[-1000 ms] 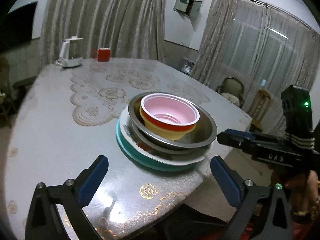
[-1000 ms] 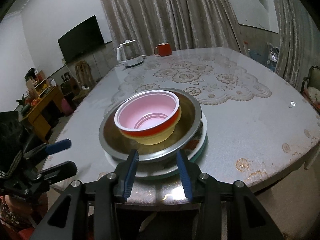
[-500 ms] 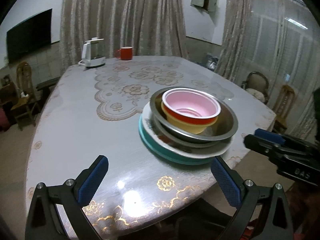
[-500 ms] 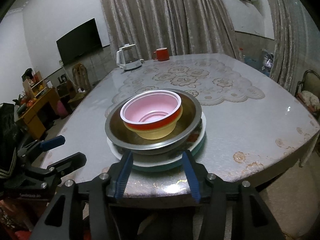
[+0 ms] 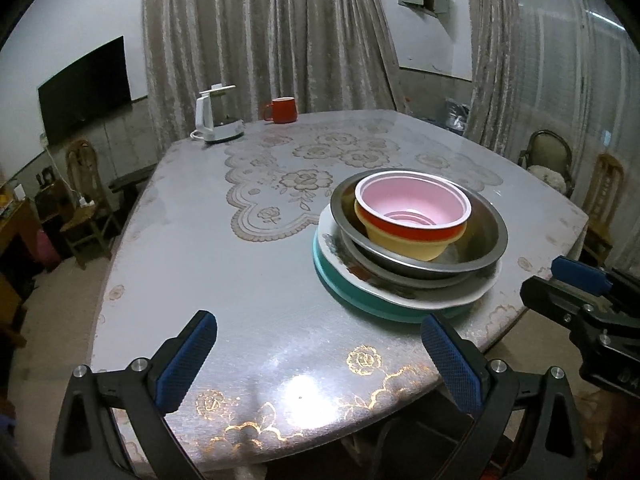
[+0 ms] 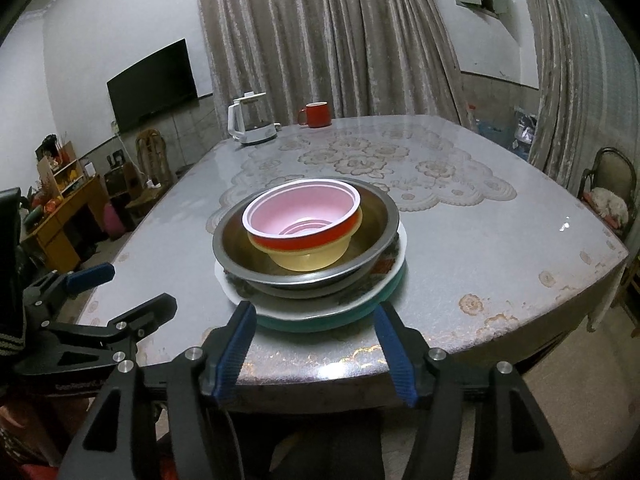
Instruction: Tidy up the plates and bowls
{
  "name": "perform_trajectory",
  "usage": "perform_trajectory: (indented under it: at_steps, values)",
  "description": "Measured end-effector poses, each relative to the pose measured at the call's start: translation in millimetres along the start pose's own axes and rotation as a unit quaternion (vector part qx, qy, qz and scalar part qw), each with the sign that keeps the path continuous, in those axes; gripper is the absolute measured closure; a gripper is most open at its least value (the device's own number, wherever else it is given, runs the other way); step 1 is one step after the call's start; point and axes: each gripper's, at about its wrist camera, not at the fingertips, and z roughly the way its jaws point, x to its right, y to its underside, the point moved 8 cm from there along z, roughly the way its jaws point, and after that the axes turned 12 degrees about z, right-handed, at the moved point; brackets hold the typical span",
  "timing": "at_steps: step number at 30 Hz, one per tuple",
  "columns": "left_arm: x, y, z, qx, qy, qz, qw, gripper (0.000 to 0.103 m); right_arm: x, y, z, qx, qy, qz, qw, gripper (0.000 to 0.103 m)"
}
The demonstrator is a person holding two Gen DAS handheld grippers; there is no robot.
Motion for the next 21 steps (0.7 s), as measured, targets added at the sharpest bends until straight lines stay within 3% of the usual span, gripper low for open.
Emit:
perform_trajectory:
  at_steps: [4, 21]
  values:
    - [-1.2, -0.6, -1.4, 0.006, 0.014, -0.011, 0.9998, 0.0, -0.1, 0.9, -3.9, 0.01, 0.008, -0.001, 1.0, 0.041]
    - [3.1, 0.0, 0.7, -0.001, 0.012, -0.008, 0.9999, 0.0, -1.5, 3.5, -2.2, 0.001, 0.004, -0.003, 1.0, 0.04]
